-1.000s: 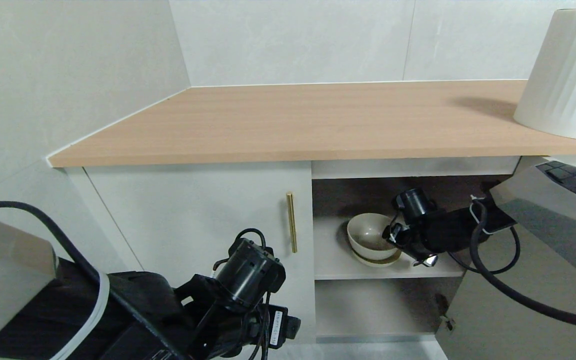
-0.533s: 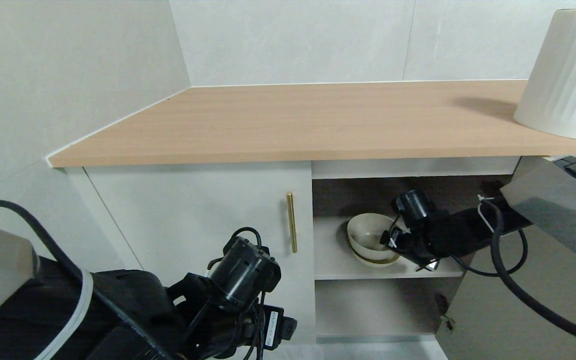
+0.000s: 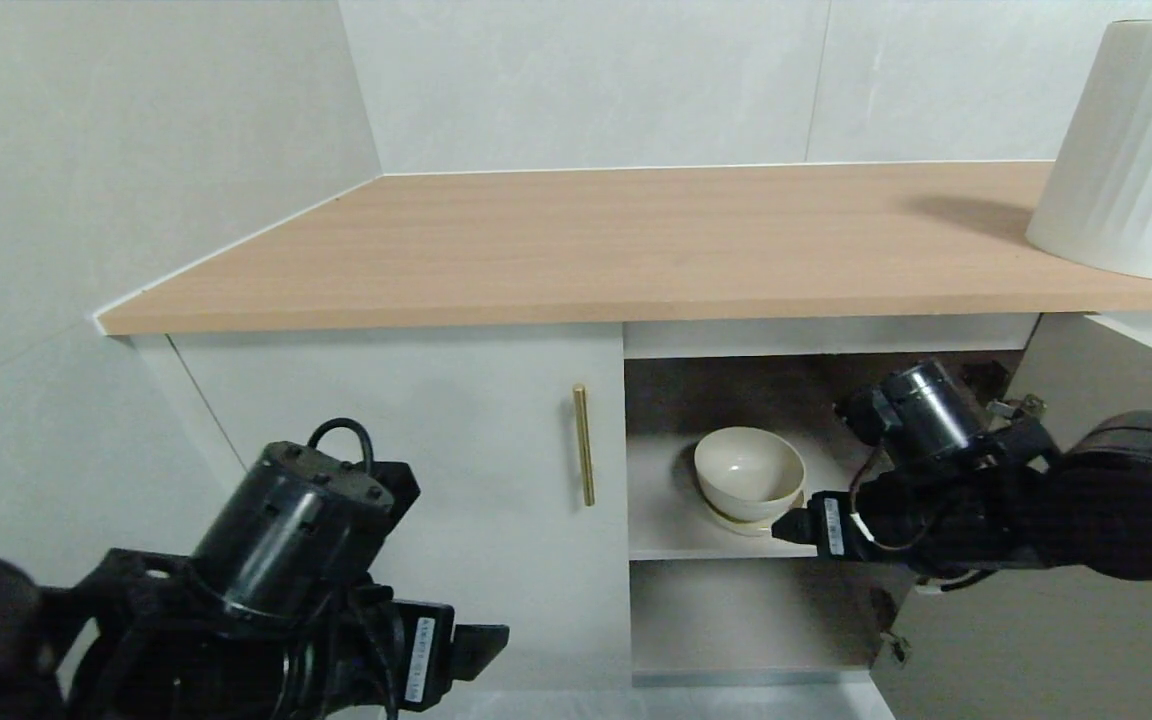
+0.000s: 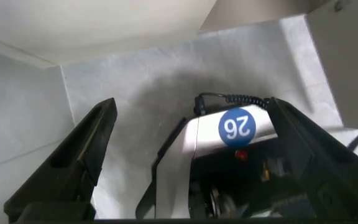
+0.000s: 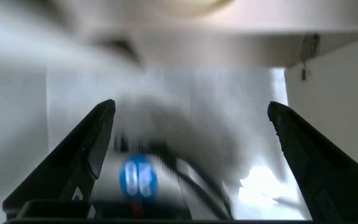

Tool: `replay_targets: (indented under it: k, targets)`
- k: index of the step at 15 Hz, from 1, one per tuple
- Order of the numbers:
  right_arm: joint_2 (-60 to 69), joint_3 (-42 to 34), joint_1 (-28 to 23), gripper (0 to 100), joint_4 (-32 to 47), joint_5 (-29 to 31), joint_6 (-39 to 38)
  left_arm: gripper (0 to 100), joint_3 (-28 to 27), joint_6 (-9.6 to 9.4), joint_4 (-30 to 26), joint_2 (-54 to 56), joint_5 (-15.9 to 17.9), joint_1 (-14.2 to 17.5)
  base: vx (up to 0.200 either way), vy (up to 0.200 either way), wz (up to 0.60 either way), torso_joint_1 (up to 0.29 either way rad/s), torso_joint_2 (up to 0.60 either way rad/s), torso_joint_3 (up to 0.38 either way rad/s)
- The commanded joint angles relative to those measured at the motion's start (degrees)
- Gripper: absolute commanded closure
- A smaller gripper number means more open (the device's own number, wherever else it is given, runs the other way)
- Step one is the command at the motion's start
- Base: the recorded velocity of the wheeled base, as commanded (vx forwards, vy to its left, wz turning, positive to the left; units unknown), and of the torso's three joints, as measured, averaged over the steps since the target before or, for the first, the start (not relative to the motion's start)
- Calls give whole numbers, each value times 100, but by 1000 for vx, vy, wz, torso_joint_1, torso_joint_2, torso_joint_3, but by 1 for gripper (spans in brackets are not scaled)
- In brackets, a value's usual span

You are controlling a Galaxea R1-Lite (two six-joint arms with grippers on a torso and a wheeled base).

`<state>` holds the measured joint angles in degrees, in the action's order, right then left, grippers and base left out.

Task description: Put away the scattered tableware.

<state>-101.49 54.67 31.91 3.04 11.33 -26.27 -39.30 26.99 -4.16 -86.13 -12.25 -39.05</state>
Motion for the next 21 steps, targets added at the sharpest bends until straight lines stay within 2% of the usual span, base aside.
replay_targets:
  k: [1,4,7,12,21]
  targets:
    - [1509,-176,359,0,980,-262,254,0,177,-71,-112,782,-5,284,0,0,0,0,0,0]
    - [1878,-238,394,0,1727,-341,210,0,151,-256,-226,957,-5,451,0,0,0,0,0,0]
    - [1940,-361,403,0,1753,-790,-1,0,45,-282,-208,729,3,459,0,0,0,0,0,0]
    - [1975,-361,403,0,1779,-719,26,0,37,-300,-200,641,39,363,0,0,0,0,0,0]
    - [1948,-379,394,0,1797,-658,61,0,63,-300,-200,536,30,319,-200,0,0,2,1,3]
